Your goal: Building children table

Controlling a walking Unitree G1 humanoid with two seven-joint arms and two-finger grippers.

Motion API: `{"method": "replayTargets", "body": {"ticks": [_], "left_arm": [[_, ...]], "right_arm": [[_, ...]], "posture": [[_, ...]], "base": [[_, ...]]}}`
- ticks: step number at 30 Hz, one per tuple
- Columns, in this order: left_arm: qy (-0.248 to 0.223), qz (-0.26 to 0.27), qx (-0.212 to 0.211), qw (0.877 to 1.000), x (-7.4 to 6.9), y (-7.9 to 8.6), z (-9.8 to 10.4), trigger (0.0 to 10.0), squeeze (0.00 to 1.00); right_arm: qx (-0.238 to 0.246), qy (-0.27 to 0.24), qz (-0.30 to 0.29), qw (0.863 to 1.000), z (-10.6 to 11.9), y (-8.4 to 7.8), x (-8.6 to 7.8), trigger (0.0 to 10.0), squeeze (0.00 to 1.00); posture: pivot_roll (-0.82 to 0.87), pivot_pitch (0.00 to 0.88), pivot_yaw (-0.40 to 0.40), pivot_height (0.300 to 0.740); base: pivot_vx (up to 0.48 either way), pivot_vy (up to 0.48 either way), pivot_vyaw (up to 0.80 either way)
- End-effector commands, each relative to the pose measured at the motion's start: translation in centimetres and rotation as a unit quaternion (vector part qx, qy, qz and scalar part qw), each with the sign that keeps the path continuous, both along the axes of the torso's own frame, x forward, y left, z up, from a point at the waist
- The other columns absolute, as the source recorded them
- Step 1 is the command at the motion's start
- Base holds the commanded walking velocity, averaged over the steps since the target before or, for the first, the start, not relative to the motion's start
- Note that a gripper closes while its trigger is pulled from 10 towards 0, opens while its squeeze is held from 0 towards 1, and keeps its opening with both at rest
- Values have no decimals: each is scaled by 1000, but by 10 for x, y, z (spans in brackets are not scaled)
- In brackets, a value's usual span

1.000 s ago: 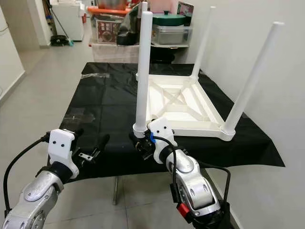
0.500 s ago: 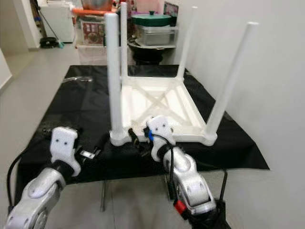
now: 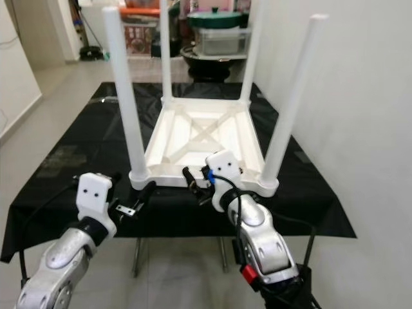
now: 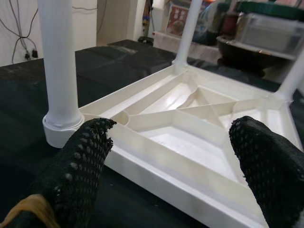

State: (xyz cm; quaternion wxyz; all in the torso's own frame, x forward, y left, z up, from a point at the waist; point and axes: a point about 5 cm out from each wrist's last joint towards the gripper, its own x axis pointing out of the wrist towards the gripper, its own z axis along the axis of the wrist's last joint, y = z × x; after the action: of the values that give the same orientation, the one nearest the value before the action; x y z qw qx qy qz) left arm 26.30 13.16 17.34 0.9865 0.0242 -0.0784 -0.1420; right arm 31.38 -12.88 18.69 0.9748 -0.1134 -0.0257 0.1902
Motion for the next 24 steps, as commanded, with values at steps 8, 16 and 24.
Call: {"method": "replayTargets", "body": {"ticks": [8, 16, 24], "left_arm": [[5, 8, 1, 1000, 4, 4, -3, 10000, 0], [3, 11, 4, 1000, 5, 4, -3, 10000, 0], [3, 14, 5, 1000, 5, 4, -5, 10000, 0]], "right_arm": [[36, -134, -94, 986, 64, -34, 14, 10000, 0], [64, -299, -158, 939, 149, -64, 19, 10000, 0], [40, -378, -212, 900, 195, -87, 22, 10000, 0]], "posture": [[53, 0, -43, 740], [61, 0, -47, 740], [61, 0, -54, 740]], "base": [[0, 0, 0], [0, 0, 0], [0, 0, 0]]}}
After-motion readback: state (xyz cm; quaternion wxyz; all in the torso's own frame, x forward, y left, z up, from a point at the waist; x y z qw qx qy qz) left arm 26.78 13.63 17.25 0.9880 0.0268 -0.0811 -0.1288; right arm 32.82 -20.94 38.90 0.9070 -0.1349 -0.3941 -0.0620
